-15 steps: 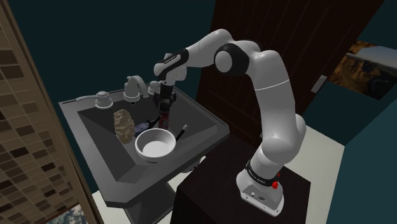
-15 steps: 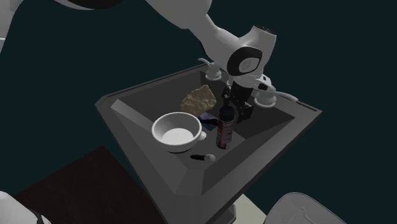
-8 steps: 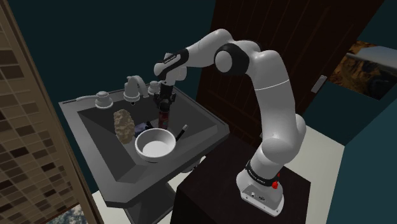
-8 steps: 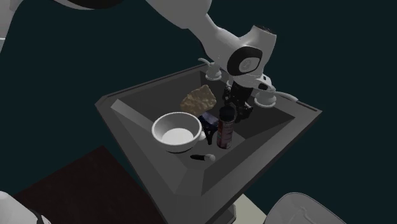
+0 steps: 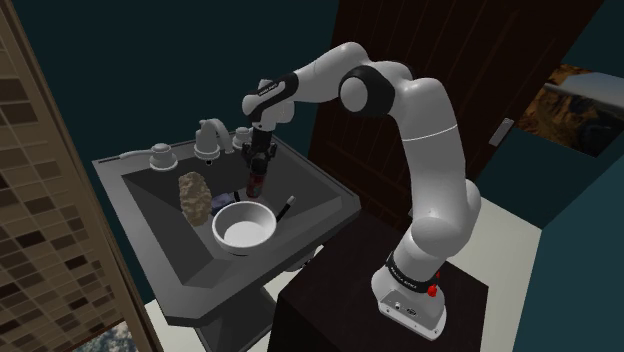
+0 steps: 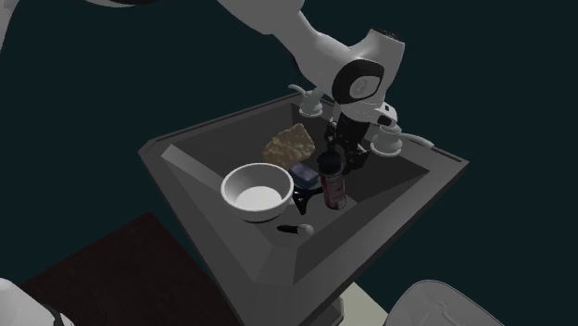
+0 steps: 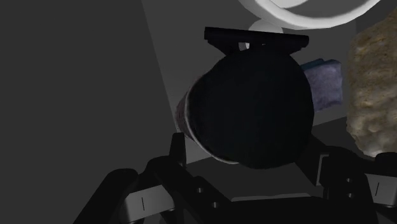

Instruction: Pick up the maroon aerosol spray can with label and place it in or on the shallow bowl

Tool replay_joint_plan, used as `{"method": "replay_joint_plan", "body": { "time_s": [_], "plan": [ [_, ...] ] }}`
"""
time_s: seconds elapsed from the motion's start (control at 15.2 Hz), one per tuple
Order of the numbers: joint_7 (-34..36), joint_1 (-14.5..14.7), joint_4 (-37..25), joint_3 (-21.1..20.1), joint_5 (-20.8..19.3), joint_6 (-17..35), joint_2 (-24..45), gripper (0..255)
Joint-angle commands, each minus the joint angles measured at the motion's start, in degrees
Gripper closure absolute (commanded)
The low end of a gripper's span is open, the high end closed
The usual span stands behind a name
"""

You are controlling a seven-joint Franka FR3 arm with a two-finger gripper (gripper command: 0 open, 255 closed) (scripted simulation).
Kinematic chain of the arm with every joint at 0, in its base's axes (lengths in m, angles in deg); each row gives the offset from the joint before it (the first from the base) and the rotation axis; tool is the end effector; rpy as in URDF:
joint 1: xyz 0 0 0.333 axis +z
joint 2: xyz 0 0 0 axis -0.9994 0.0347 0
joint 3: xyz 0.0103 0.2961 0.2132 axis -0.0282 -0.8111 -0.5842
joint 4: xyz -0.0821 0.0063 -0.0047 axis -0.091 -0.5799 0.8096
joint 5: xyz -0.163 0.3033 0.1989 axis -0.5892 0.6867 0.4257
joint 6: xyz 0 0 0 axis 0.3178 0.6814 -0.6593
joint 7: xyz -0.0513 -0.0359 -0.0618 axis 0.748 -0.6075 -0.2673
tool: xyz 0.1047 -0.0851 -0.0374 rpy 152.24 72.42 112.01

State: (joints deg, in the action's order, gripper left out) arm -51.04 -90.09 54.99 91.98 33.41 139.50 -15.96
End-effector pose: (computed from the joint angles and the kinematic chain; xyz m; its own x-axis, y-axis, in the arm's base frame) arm 0.7109 -0.0739 0.2297 0.9491 -0.2990 -0.0993 -0.3115 -0.9378 -0.1533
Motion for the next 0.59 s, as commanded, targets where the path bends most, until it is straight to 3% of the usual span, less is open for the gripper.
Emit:
{"method": "replay_joint_plan", "body": {
  "time_s": [0.0, 0.53],
  "plan": [
    [0.3, 0.11, 0.09, 0.14, -0.22, -0.95, -1.12, 255],
    [1.36, 0.34, -0.64, 0.63, -1.08, -5.14, -4.67, 255]
  ]
}}
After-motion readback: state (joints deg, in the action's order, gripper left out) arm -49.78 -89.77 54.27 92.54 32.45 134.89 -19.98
